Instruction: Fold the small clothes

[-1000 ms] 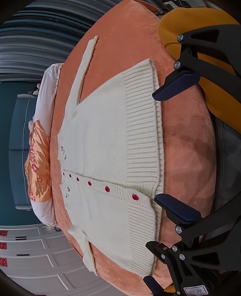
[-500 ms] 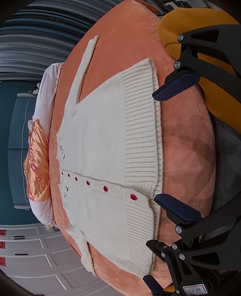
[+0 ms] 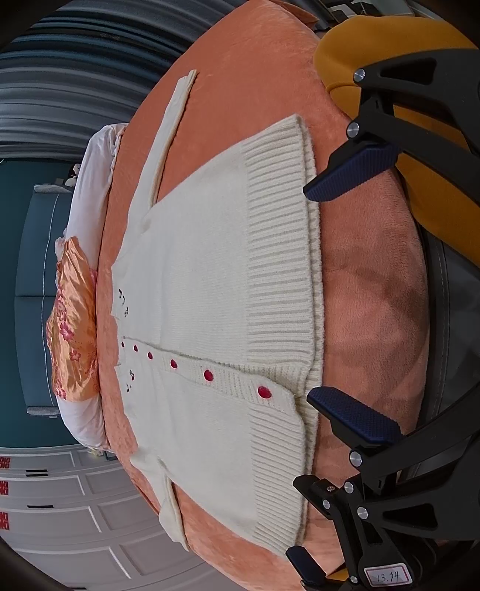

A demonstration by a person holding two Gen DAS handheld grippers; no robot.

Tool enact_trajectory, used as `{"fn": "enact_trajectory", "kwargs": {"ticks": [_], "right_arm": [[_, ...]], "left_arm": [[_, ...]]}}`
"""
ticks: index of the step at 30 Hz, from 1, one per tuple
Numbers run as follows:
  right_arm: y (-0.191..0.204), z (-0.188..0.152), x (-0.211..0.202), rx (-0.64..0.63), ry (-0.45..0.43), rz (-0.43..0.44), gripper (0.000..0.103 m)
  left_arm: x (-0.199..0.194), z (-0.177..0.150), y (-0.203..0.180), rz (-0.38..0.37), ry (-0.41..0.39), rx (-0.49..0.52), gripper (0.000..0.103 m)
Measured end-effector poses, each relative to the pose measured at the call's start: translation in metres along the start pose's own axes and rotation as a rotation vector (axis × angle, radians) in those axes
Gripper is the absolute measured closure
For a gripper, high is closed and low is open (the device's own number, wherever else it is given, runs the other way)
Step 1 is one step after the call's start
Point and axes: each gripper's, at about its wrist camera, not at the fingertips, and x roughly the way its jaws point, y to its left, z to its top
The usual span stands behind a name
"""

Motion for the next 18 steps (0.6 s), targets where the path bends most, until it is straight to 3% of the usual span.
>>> {"fn": "enact_trajectory", "kwargs": {"ticks": [18], "right_arm": [[0.0023,-0.0034,0.0013,-0.005,0.009,0.0,0.005]], "left_arm": [[-0.0001,0.0,0.0009,-0.001,0.0,0.0,0.005]]}}
